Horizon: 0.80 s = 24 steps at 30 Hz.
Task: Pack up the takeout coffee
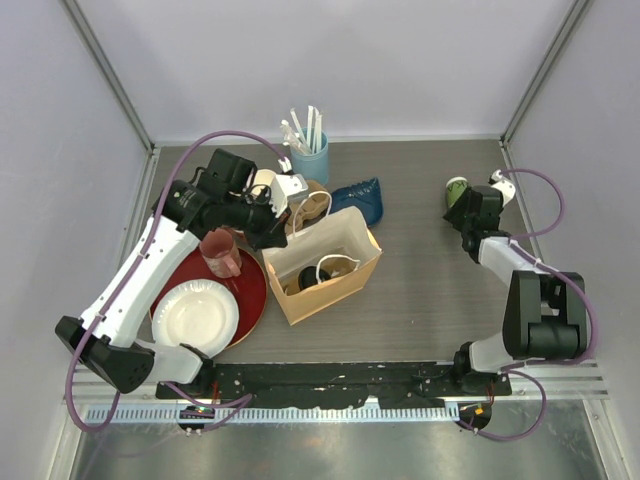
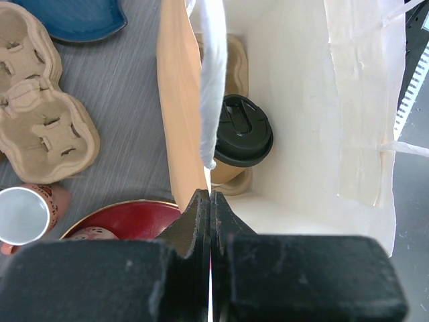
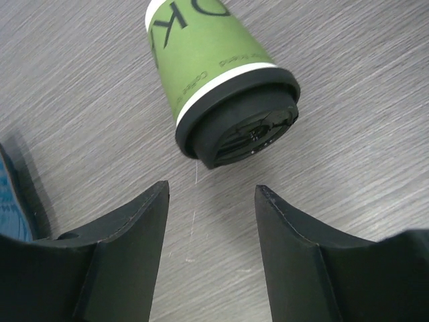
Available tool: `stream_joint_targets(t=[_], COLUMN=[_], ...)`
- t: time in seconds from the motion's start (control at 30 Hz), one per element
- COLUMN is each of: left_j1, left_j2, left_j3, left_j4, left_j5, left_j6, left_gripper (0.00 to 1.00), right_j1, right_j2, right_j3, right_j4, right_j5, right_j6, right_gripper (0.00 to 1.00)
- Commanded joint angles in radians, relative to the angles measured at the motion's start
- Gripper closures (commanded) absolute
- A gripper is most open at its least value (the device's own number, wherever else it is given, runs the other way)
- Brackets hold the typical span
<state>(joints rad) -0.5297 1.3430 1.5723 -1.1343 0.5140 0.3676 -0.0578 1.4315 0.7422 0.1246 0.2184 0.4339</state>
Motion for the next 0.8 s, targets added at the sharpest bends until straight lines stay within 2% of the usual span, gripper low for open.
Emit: stream_joint_targets(t=[0.0,0.13,0.47,0.77], left_j1=[0.004,0.004,0.004,0.004], left_j2=[-0.027,-0.022,-0.013,-0.010], left_j3=[0.012,0.022,0.037,0.041], left_j4=[0.021,0.021,0.019,0.016], left_j5=[0.018,0.017,0.021,0.029], left_j6=[-0.009,-0.012,-0.013,-0.013], left_gripper=[1.00,1.00,1.00,1.00], right_j1=[-0.027,-0.028,-0.030,-0.030], right_j2=[0.038,0.122,0.164,0.196], right_j3=[0.005,0.054,0.097,0.097], right_j4=[0.179,0.176,0.198,0.219], right_j5=[0.003,-0.056,-0.068,-0.085], right_j6=[0.048,0.037,-0.049,-0.118], right_gripper=[0.45,0.48,0.60,0.66])
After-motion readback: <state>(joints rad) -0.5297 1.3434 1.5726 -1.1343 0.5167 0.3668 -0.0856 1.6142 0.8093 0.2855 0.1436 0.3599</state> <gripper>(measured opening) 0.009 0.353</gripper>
